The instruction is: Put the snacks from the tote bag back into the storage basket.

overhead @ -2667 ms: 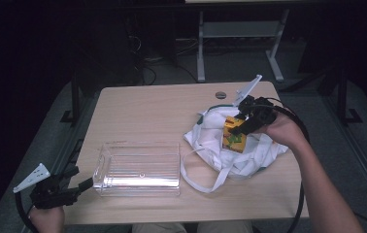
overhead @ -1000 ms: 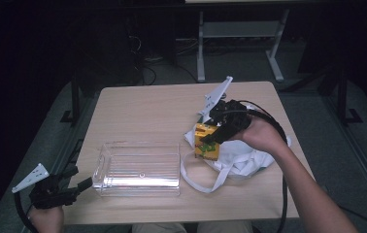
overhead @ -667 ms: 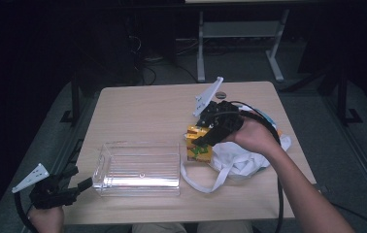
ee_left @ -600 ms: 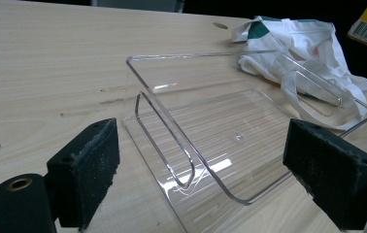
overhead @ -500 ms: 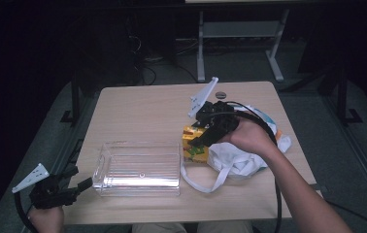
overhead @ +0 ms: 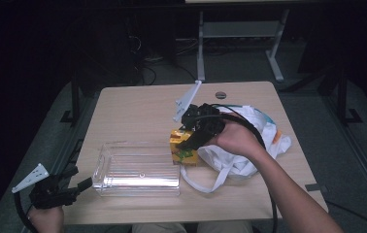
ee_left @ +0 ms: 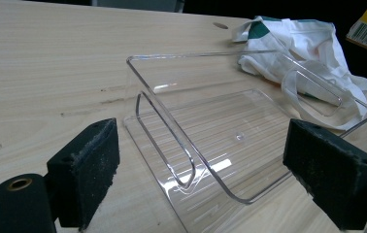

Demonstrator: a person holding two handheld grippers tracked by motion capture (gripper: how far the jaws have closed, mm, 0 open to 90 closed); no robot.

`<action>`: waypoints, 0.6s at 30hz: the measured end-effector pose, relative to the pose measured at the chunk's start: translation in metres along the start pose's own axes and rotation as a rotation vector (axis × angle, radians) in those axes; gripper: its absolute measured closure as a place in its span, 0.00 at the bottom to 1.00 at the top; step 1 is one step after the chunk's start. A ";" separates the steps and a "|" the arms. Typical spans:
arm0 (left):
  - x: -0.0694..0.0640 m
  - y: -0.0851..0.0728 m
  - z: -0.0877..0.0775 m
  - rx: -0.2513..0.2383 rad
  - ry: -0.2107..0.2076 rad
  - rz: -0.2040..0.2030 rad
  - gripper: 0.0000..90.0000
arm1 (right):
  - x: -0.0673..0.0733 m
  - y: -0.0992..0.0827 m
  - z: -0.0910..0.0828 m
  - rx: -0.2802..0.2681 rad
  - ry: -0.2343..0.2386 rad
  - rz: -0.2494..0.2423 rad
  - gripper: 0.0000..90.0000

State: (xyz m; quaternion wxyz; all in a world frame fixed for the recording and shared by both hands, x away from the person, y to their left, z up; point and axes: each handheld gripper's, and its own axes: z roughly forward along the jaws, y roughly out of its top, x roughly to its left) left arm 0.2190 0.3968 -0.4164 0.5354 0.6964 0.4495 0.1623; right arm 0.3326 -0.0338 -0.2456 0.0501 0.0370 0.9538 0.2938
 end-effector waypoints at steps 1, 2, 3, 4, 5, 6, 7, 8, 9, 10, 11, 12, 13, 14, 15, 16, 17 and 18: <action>0.000 0.000 0.000 0.002 0.000 0.002 0.14 | 0.002 0.003 0.003 -0.004 -0.001 -0.009 0.58; 0.000 0.000 0.000 0.001 -0.001 0.000 0.14 | 0.002 0.003 0.003 -0.004 -0.001 -0.009 0.58; 0.000 0.000 0.000 0.003 -0.001 0.000 0.14 | 0.002 0.005 0.004 -0.005 0.000 -0.013 0.58; 0.000 0.000 0.001 0.003 -0.002 -0.001 0.14 | 0.004 0.008 0.007 -0.008 0.003 -0.016 0.58; 0.000 0.000 0.001 0.003 -0.002 -0.001 0.14 | 0.004 0.008 0.007 -0.008 0.003 -0.016 0.58; 0.000 0.000 0.000 0.003 -0.002 0.000 0.14 | 0.004 0.009 0.008 -0.008 0.005 -0.017 0.58; 0.000 0.000 0.000 0.003 -0.001 0.000 0.14 | 0.005 0.012 0.012 -0.008 0.012 -0.025 0.58; 0.001 0.000 0.000 0.005 0.000 0.002 0.14 | 0.005 0.012 0.012 -0.008 0.012 -0.025 0.58; 0.001 0.000 0.000 0.004 0.000 0.000 0.14 | 0.006 0.014 0.015 -0.007 0.020 -0.024 0.58; 0.001 0.000 0.000 0.004 0.000 0.000 0.14 | 0.006 0.014 0.015 -0.007 0.020 -0.024 0.58; 0.001 0.000 0.000 0.005 0.000 -0.001 0.14 | 0.007 0.016 0.018 -0.004 0.024 -0.032 0.58; 0.001 0.000 0.000 0.005 0.000 -0.001 0.14 | 0.007 0.016 0.018 -0.004 0.024 -0.032 0.58; 0.001 0.000 0.000 0.004 0.000 0.000 0.14 | 0.008 0.018 0.021 -0.001 0.029 -0.034 0.58; 0.001 0.000 0.000 0.004 0.000 0.000 0.14 | 0.008 0.018 0.021 -0.001 0.029 -0.034 0.58; 0.000 0.000 0.000 0.002 0.000 -0.002 0.14 | 0.009 0.019 0.022 0.002 0.032 -0.033 0.58; 0.000 0.000 0.000 0.001 0.000 -0.003 0.14 | 0.009 0.020 0.023 0.001 0.034 -0.036 0.58; 0.001 0.000 0.000 0.001 0.000 -0.003 0.14 | 0.009 0.020 0.024 0.001 0.036 -0.035 0.58; 0.001 0.000 0.000 0.000 0.000 -0.003 0.14 | 0.010 0.021 0.026 0.002 0.040 -0.036 0.58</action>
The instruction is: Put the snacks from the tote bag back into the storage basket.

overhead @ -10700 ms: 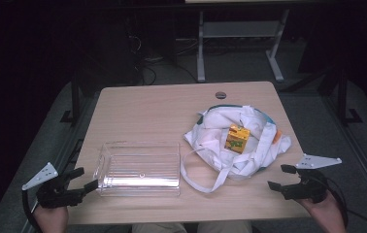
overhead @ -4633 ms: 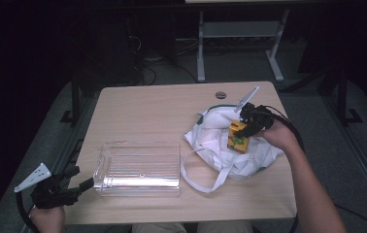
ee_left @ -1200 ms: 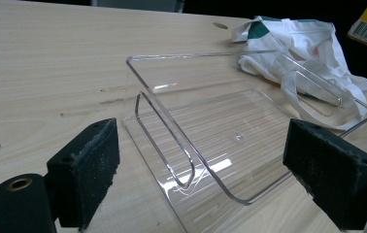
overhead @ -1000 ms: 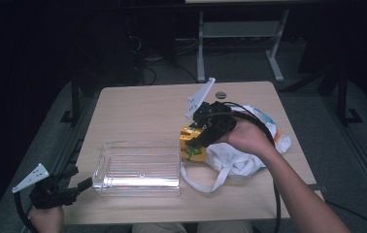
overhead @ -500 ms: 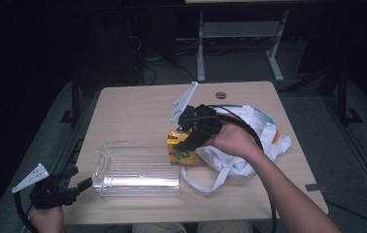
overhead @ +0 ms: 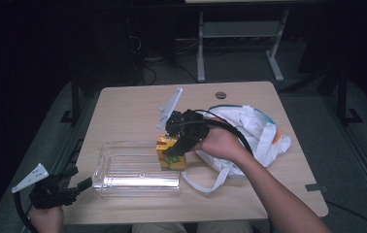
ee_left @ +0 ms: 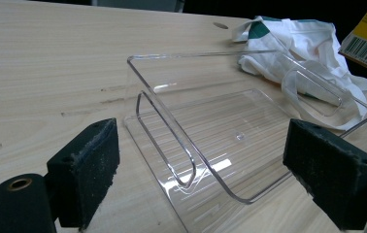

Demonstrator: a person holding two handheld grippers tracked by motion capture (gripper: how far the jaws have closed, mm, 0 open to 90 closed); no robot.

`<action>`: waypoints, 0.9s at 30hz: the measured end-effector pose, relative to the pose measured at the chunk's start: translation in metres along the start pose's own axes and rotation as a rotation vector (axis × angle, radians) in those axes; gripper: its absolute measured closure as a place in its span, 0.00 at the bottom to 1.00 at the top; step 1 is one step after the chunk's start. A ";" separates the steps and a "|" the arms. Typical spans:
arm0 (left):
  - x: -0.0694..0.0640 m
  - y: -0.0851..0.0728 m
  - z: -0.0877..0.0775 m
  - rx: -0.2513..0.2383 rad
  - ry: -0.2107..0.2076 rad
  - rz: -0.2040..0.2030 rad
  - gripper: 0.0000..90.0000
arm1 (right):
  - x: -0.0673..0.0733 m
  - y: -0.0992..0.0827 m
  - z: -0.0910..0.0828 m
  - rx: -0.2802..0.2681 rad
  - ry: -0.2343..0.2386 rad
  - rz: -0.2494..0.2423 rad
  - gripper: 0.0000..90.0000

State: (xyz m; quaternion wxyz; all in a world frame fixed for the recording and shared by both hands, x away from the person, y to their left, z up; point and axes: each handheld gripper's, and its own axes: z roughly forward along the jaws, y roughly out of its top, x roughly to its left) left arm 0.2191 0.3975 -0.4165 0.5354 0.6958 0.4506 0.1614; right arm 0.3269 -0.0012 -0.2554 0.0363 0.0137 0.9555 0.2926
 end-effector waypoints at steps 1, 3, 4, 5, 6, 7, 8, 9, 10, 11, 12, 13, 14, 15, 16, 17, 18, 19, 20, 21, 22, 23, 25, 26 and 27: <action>0.000 0.000 0.000 -0.001 0.000 0.001 0.14 | 0.000 0.001 0.001 0.000 0.002 0.000 0.58; 0.000 0.000 0.000 -0.001 0.000 0.000 0.14 | 0.000 0.002 0.003 0.001 0.003 -0.001 0.58; 0.000 0.000 0.000 -0.001 0.000 0.000 0.14 | 0.001 0.002 0.005 -0.001 0.005 -0.001 0.58; 0.000 0.000 0.000 0.000 0.000 0.000 0.14 | 0.001 0.002 0.006 -0.002 0.007 -0.004 0.58; 0.000 0.000 0.000 0.000 0.000 0.000 0.14 | 0.001 0.002 0.006 -0.002 0.007 -0.004 0.58; 0.000 0.000 0.000 0.000 0.000 0.000 0.14 | 0.001 0.003 0.007 0.000 0.010 -0.004 0.58; 0.000 0.000 0.000 -0.001 0.001 0.000 0.14 | 0.002 0.003 0.009 -0.001 0.014 -0.004 0.58; 0.000 0.000 0.000 -0.001 0.001 0.000 0.14 | 0.002 0.003 0.010 0.001 0.015 -0.006 0.58; 0.000 0.000 0.000 0.000 0.001 0.002 0.14 | 0.003 0.004 0.012 0.001 0.021 -0.009 0.58; 0.000 0.000 0.000 -0.001 0.001 0.001 0.14 | 0.003 0.004 0.014 0.001 0.021 -0.009 0.58; 0.000 0.000 0.000 -0.001 0.002 0.000 0.14 | 0.004 0.004 0.015 0.002 0.022 -0.011 0.58; 0.000 0.000 0.000 -0.001 0.002 0.000 0.14 | 0.004 0.004 0.016 0.003 0.023 -0.012 0.58; 0.000 0.000 0.000 -0.001 0.001 0.000 0.14 | 0.004 0.004 0.018 0.004 0.025 -0.014 0.58; 0.000 0.000 0.000 0.001 0.001 -0.002 0.14 | 0.005 0.005 0.018 0.005 0.028 -0.014 0.58; 0.000 0.000 0.000 0.001 0.001 -0.002 0.14 | 0.005 0.005 0.018 0.005 0.028 -0.014 0.58; 0.000 0.000 0.000 0.002 0.001 -0.001 0.14 | 0.005 0.005 0.020 0.006 0.029 -0.014 0.58; 0.000 0.000 0.000 0.002 0.001 0.001 0.14 | 0.006 0.005 0.020 0.006 0.029 -0.014 0.58; 0.000 0.000 0.000 0.001 0.001 0.001 0.14 | 0.007 0.005 0.022 0.004 0.034 -0.013 0.58; 0.000 0.000 0.000 -0.001 0.001 0.000 0.14 | 0.007 0.005 0.022 0.004 0.034 -0.013 0.58; 0.000 0.000 0.000 0.001 0.001 0.000 0.14 | 0.007 0.006 0.024 0.003 0.037 -0.016 0.58; 0.000 0.000 0.000 0.001 0.001 0.000 0.14 | 0.007 0.006 0.024 0.003 0.037 -0.016 0.58; 0.000 0.000 0.000 -0.001 0.001 0.000 0.14 | 0.007 0.006 0.025 0.003 0.038 -0.018 0.58; 0.000 0.000 0.000 0.000 0.000 -0.005 0.14 | 0.009 0.006 0.029 0.006 0.045 -0.021 0.58; 0.000 0.000 0.000 0.002 0.000 -0.005 0.14 | 0.009 0.006 0.031 0.007 0.047 -0.022 0.58; 0.000 0.000 0.000 0.003 0.000 -0.004 0.14 | 0.010 0.006 0.032 0.009 0.047 -0.025 0.58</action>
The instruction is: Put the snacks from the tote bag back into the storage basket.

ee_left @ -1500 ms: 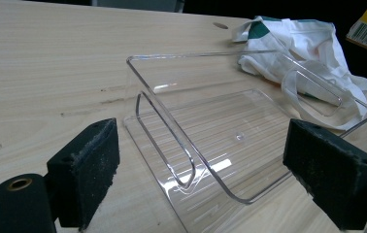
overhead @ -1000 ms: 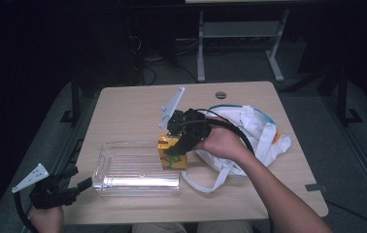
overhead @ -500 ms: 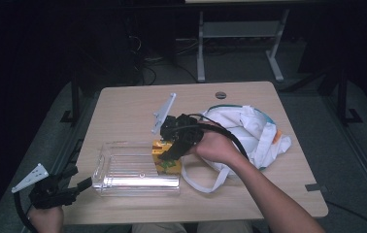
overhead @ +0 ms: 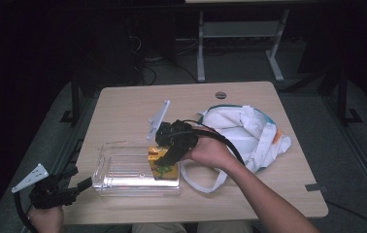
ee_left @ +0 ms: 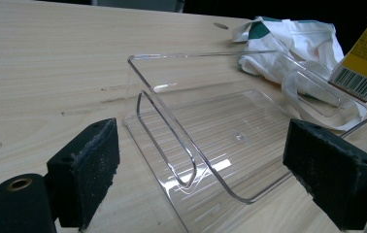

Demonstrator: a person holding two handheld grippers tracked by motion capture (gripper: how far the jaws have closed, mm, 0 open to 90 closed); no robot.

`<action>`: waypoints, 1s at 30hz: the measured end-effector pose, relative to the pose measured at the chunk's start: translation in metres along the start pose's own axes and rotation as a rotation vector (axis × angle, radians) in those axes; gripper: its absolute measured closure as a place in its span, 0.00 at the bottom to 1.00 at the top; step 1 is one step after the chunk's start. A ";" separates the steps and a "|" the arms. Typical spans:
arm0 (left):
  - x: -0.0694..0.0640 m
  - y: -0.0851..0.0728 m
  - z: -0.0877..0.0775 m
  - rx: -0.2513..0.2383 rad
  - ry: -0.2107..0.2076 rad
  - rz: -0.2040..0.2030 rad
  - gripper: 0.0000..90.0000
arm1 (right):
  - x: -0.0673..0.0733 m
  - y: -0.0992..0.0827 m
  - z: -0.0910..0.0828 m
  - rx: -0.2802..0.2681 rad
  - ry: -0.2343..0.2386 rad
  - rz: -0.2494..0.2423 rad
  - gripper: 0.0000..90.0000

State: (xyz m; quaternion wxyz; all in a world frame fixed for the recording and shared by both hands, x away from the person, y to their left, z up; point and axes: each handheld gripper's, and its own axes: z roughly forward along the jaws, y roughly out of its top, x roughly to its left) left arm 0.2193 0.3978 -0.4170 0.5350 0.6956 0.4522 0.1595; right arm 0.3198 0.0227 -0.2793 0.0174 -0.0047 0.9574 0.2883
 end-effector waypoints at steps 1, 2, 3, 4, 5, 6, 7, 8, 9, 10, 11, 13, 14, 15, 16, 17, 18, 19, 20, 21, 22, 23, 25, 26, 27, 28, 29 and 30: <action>0.000 0.000 0.000 0.000 0.000 0.000 0.14 | 0.000 0.000 0.000 0.000 0.000 0.000 0.58; 0.000 0.000 0.000 -0.001 0.000 0.000 0.14 | 0.000 0.000 0.003 0.006 0.003 0.001 0.58; 0.000 0.000 0.000 -0.001 0.000 0.000 0.14 | 0.000 0.000 0.003 0.006 0.003 0.001 0.58; 0.000 0.000 0.000 -0.003 0.000 0.000 0.14 | 0.001 0.000 0.005 0.013 0.002 0.002 0.58; 0.000 0.000 0.000 -0.003 0.000 0.000 0.14 | 0.001 0.000 0.005 0.013 0.002 0.002 0.58; 0.000 0.000 0.000 -0.003 0.000 0.002 0.14 | 0.000 0.000 0.008 0.017 0.005 0.006 0.58; 0.001 0.000 0.000 -0.001 0.001 0.003 0.14 | 0.000 0.000 0.009 0.017 0.007 0.004 0.58; 0.000 0.000 0.000 -0.003 0.000 0.002 0.14 | 0.000 -0.001 0.010 0.018 0.008 0.004 0.58; 0.000 0.000 0.000 -0.003 0.000 0.002 0.14 | 0.000 -0.001 0.010 0.018 0.008 0.004 0.58; 0.000 0.000 0.000 -0.003 0.000 0.003 0.14 | 0.000 -0.001 0.012 0.023 0.007 0.006 0.58; 0.000 0.000 0.000 -0.003 0.000 0.003 0.14 | 0.000 -0.001 0.012 0.023 0.007 0.006 0.58; 0.001 0.000 0.000 -0.002 0.000 0.004 0.14 | -0.001 -0.003 0.015 0.021 0.007 0.008 0.58; 0.000 0.000 0.000 -0.004 0.000 0.003 0.14 | -0.001 -0.003 0.015 0.025 0.009 0.014 0.58; 0.000 0.000 0.000 -0.004 0.000 0.003 0.14 | -0.001 -0.003 0.016 0.028 0.008 0.014 0.58; 0.000 0.000 0.000 -0.004 0.001 0.003 0.14 | 0.000 -0.004 0.017 0.027 0.009 0.015 0.58; 0.000 0.000 0.000 -0.004 0.001 0.003 0.14 | 0.000 -0.004 0.017 0.027 0.009 0.015 0.58; 0.000 0.000 0.000 -0.003 0.000 0.003 0.14 | 0.000 -0.005 0.019 0.022 0.011 0.013 0.58; 0.000 0.000 0.000 -0.004 0.001 0.001 0.14 | 0.000 -0.005 0.019 0.022 0.011 0.013 0.58; 0.000 0.000 -0.001 -0.002 0.001 0.003 0.14 | 0.000 -0.005 0.021 0.022 0.020 0.013 0.58; 0.000 0.000 -0.001 -0.002 0.001 0.003 0.14 | 0.000 -0.005 0.021 0.022 0.020 0.013 0.58; 0.001 0.000 -0.001 -0.002 0.001 0.003 0.14 | 0.000 -0.006 0.022 0.023 0.019 0.010 0.58; 0.001 0.000 -0.001 -0.003 0.002 0.003 0.14 | 0.000 -0.006 0.023 0.027 0.019 0.017 0.58; 0.001 0.000 -0.001 -0.003 0.001 0.003 0.14 | 0.000 -0.007 0.024 0.027 0.018 0.016 0.58; 0.001 0.000 0.000 -0.003 0.000 0.004 0.14 | 0.000 -0.007 0.025 0.026 0.021 0.018 0.58; 0.001 0.000 0.000 -0.002 0.000 0.002 0.14 | 0.000 -0.007 0.025 0.022 0.025 0.020 0.58; 0.001 0.000 0.000 -0.003 0.000 0.003 0.14 | 0.000 -0.008 0.027 0.025 0.028 0.025 0.58; 0.001 0.000 0.000 -0.003 0.000 0.003 0.14 | 0.000 -0.008 0.027 0.025 0.028 0.025 0.58; 0.001 0.000 0.000 -0.002 0.000 0.003 0.14 | 0.000 -0.008 0.028 0.027 0.025 0.019 0.58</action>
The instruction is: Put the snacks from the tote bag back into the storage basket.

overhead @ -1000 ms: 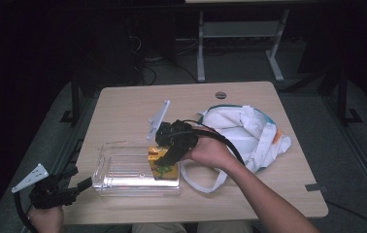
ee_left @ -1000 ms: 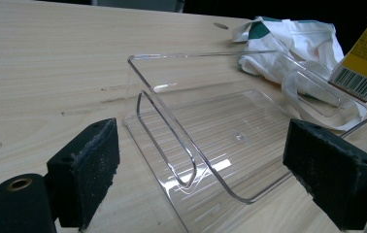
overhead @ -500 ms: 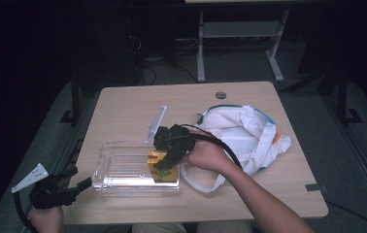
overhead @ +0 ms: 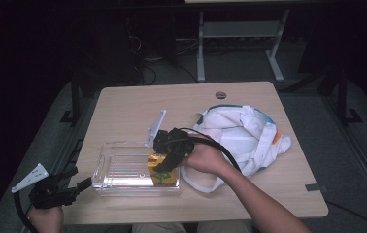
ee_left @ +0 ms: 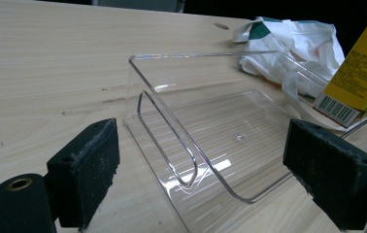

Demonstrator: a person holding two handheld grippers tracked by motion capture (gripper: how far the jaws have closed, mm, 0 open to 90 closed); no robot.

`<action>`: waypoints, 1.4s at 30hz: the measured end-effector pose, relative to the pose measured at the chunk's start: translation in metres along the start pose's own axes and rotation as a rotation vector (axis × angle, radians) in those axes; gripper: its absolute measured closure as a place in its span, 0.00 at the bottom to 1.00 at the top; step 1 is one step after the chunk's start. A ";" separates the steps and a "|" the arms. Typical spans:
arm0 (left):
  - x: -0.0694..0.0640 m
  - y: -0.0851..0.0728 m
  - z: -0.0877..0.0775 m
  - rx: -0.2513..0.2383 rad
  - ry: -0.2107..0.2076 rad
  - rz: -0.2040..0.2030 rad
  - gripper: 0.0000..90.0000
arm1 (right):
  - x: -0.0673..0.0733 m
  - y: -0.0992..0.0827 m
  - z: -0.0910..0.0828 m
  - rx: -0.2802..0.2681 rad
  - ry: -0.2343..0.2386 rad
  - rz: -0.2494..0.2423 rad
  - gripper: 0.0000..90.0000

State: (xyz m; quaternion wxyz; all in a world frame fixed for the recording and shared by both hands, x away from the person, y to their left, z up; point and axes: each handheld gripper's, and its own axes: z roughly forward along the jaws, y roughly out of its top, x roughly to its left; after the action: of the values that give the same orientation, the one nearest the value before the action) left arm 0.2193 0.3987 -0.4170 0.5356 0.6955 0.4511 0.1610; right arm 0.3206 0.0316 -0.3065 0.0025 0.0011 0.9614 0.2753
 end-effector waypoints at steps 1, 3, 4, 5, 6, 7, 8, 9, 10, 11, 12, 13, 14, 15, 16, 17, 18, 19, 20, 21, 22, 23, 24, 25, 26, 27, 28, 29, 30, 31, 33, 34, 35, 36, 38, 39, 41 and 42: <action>0.000 0.000 0.000 -0.001 0.000 0.000 0.14 | 0.000 0.000 0.001 0.002 -0.001 -0.001 0.58; 0.000 0.000 0.000 -0.001 0.000 0.000 0.14 | 0.000 -0.001 0.003 0.001 0.001 0.003 0.58; 0.000 0.000 0.000 -0.001 0.000 0.000 0.14 | -0.001 -0.002 0.005 0.002 0.006 0.003 0.58; 0.000 0.000 0.000 -0.001 0.000 0.000 0.14 | -0.001 -0.002 0.005 0.002 0.006 0.003 0.58; 0.000 0.000 0.000 -0.001 0.000 0.000 0.14 | -0.001 -0.002 0.005 0.001 0.008 0.006 0.58; 0.000 0.000 0.000 0.000 0.000 0.001 0.14 | -0.001 -0.003 0.006 0.001 0.009 0.005 0.58; 0.000 0.000 0.000 0.000 0.000 0.001 0.14 | -0.001 -0.004 0.007 -0.001 0.010 0.001 0.58; 0.000 0.000 0.000 -0.001 0.000 0.000 0.14 | -0.001 -0.004 0.007 -0.001 0.010 0.001 0.58; 0.000 0.000 0.000 0.002 0.000 0.001 0.14 | 0.000 -0.005 0.009 -0.002 0.011 0.009 0.58; 0.000 0.000 0.000 0.002 0.000 0.001 0.14 | 0.000 -0.005 0.009 -0.002 0.011 0.009 0.58; 0.000 0.000 0.000 0.002 0.000 0.000 0.14 | 0.000 -0.006 0.010 0.001 0.012 0.009 0.58; 0.000 0.000 0.000 0.002 0.000 -0.002 0.14 | -0.001 -0.006 0.011 0.004 0.012 0.011 0.58; 0.000 0.000 0.000 0.001 -0.001 -0.002 0.14 | -0.001 -0.007 0.012 0.005 0.015 0.014 0.58; 0.000 0.000 0.000 0.000 -0.001 -0.002 0.14 | -0.001 -0.008 0.013 0.009 0.009 0.014 0.58; 0.000 0.000 0.000 0.000 -0.001 -0.002 0.14 | -0.001 -0.009 0.015 0.010 0.011 0.016 0.58; 0.000 0.000 0.000 0.000 -0.001 -0.002 0.14 | -0.001 -0.009 0.015 0.010 0.011 0.016 0.58; 0.000 0.000 0.000 0.000 -0.002 -0.004 0.14 | -0.002 -0.010 0.016 0.008 0.013 0.017 0.58; 0.000 0.000 0.000 0.002 -0.002 -0.002 0.14 | -0.002 -0.010 0.016 0.008 0.013 0.017 0.58; 0.000 0.000 0.000 0.004 -0.001 0.001 0.14 | -0.002 -0.010 0.017 0.009 0.013 0.020 0.58; 0.000 0.000 0.000 0.006 -0.001 0.003 0.14 | -0.002 -0.010 0.018 0.011 0.010 0.020 0.58; 0.000 0.000 0.000 0.006 -0.001 0.004 0.14 | -0.002 -0.010 0.019 0.008 0.011 0.021 0.58; 0.000 0.000 0.000 0.007 -0.001 0.005 0.14 | -0.002 -0.011 0.019 0.009 0.013 0.023 0.58; 0.000 0.000 0.000 0.007 -0.001 0.005 0.14 | -0.003 -0.011 0.020 0.008 0.013 0.020 0.58; 0.000 0.000 0.000 0.010 -0.001 0.007 0.14 | -0.003 -0.012 0.021 0.006 0.018 0.025 0.58; 0.000 0.000 0.000 0.007 -0.001 0.007 0.14 | -0.002 -0.012 0.022 0.009 0.017 0.022 0.58; 0.000 0.000 0.000 0.008 0.000 0.007 0.14 | -0.002 -0.012 0.023 0.011 0.020 0.024 0.58; 0.000 0.000 0.000 0.008 0.000 0.007 0.14 | -0.002 -0.013 0.024 0.011 0.020 0.025 0.58; 0.000 0.000 0.000 0.008 0.000 0.007 0.14 | -0.002 -0.013 0.025 0.017 0.021 0.026 0.58; 0.000 0.000 0.000 0.008 -0.001 0.006 0.14 | -0.002 -0.013 0.026 0.016 0.020 0.024 0.58; 0.000 0.000 0.000 0.008 -0.001 0.006 0.14 | -0.002 -0.014 0.027 0.016 0.021 0.023 0.58; 0.000 0.000 0.000 0.008 0.000 0.007 0.14 | -0.002 -0.015 0.028 0.016 0.024 0.028 0.58; 0.000 0.000 0.000 0.008 -0.001 0.007 0.14 | -0.002 -0.015 0.029 0.017 0.028 0.033 0.58; 0.001 0.000 0.000 0.008 -0.001 0.008 0.14 | -0.002 -0.016 0.030 0.020 0.026 0.033 0.58; 0.001 0.000 0.000 0.008 -0.001 0.007 0.14 | -0.002 -0.017 0.031 0.022 0.025 0.034 0.58; 0.001 0.000 0.000 0.007 -0.001 0.008 0.14 | -0.003 -0.018 0.033 0.022 0.025 0.033 0.58; 0.001 0.000 0.000 0.007 -0.001 0.007 0.14 | -0.003 -0.019 0.034 0.026 0.030 0.032 0.58; 0.001 0.000 0.000 0.008 -0.001 0.008 0.14 | -0.003 -0.020 0.036 0.026 0.029 0.032 0.58; 0.000 0.000 0.000 0.009 0.000 0.007 0.14 | -0.003 -0.020 0.037 0.030 0.031 0.032 0.58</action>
State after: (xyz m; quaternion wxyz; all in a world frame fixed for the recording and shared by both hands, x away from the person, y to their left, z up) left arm 0.2192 0.3994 -0.4171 0.5320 0.6995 0.4493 0.1608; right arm 0.3238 0.0341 -0.3481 -0.0168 0.0120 0.9651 0.2610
